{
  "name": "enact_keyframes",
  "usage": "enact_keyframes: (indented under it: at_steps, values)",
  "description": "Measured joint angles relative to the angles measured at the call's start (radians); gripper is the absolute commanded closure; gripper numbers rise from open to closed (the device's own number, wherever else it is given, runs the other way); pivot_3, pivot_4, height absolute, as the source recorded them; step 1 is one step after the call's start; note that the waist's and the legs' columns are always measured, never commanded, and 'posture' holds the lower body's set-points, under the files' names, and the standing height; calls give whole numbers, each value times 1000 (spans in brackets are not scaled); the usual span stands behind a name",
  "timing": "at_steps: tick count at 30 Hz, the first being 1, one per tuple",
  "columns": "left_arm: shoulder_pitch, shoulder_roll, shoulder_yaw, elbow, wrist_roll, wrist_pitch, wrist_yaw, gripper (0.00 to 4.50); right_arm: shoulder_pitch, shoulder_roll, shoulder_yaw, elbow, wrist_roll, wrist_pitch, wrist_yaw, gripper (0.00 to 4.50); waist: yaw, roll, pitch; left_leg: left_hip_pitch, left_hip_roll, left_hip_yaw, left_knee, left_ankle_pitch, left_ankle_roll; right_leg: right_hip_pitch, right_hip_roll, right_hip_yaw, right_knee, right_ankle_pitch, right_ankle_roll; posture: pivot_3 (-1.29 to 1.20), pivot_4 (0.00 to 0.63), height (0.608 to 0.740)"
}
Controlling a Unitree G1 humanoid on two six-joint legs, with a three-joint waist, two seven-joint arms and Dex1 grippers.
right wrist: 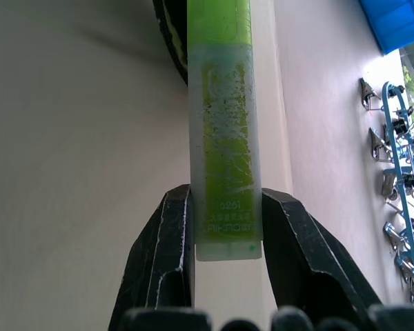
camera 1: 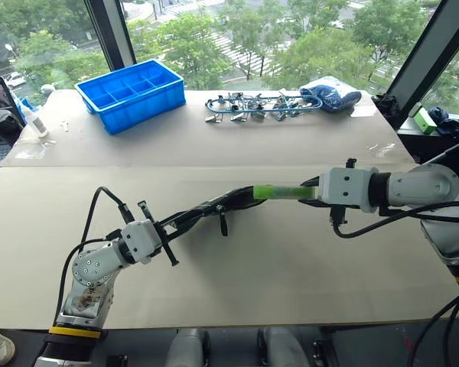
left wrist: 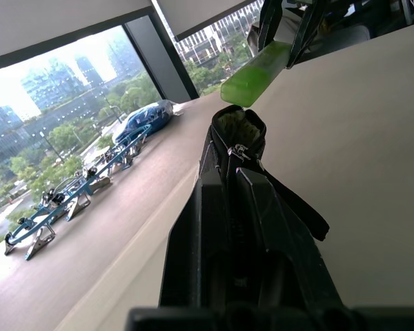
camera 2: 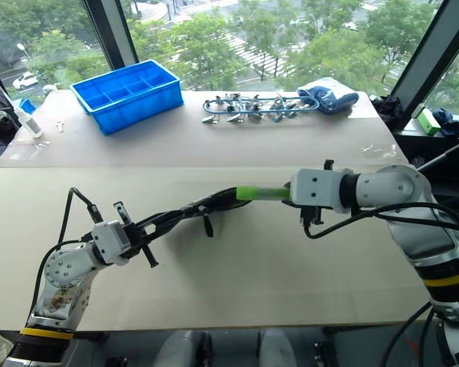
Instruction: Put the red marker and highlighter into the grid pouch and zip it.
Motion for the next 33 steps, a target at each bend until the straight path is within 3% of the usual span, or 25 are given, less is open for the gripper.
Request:
enact_keyframes:
  at_steps: [11,18,33]
  values:
    - [-2,-2,0,0,0,0,-3,4500,-3,37,58,15,-131,-98,14,3493,3,0,0,0,-2,1,0,0,0,0,0,0,0,0,0,0,150,740]
    - [-18,-9,-4,3,0,0,-10,4500,-35,126,118,44,-241,-134,-8,3493,4,0,0,0,-2,2,0,0,0,0,0,0,1,0,0,0,150,740]
    - [-23,-27,-43,44,1,-2,-39,4500,-51,330,209,78,-311,-158,-31,3493,4,0,0,0,-2,4,1,0,0,0,0,-1,1,0,0,0,150,740]
